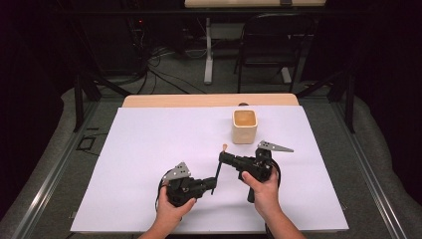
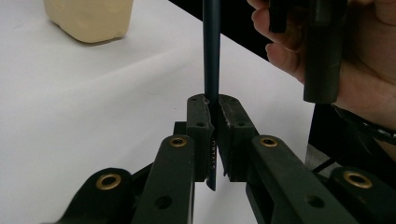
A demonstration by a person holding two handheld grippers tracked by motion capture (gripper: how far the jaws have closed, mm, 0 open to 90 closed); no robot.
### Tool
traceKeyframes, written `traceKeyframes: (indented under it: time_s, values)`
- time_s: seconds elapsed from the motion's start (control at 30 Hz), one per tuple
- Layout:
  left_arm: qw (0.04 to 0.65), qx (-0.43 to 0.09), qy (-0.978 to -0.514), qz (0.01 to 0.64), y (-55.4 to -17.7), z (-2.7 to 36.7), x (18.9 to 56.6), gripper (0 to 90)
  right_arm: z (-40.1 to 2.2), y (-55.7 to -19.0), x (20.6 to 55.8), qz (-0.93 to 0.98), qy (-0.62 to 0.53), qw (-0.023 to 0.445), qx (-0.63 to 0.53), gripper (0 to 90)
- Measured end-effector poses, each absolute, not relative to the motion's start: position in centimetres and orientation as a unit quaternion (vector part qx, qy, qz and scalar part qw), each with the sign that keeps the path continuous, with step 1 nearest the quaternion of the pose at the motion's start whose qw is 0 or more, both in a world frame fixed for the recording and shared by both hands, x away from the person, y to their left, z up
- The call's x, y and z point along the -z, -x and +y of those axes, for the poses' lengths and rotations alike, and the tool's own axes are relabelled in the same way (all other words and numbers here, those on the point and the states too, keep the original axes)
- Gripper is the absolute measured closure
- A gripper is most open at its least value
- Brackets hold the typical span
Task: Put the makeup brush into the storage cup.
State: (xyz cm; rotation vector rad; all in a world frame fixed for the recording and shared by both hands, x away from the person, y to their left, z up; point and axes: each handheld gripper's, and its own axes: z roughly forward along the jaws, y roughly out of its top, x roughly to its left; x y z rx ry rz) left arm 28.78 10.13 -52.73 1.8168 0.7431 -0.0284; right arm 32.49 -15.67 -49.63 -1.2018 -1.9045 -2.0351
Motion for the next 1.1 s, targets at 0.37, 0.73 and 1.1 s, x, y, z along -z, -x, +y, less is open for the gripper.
traceKeyframes:
  time_s: [0.37,0.73,1.1]
  values:
    - [0.554,0.018,-0.77,0.315,-28.87,10.17,52.96,70.6,-16.06,-32.51,49.46,-0.628,0.394,0.038,0.67,84.0]
    - [0.551,0.0,-0.769,0.325,-29.19,10.6,53.35,49.9,-16.36,-32.23,49.04,-0.649,0.386,-0.003,0.656,84.0]
    - [0.544,0.007,-0.771,0.331,-29.31,10.75,53.64,45.0,-16.23,-31.99,48.73,-0.663,0.371,-0.026,0.65,84.0]
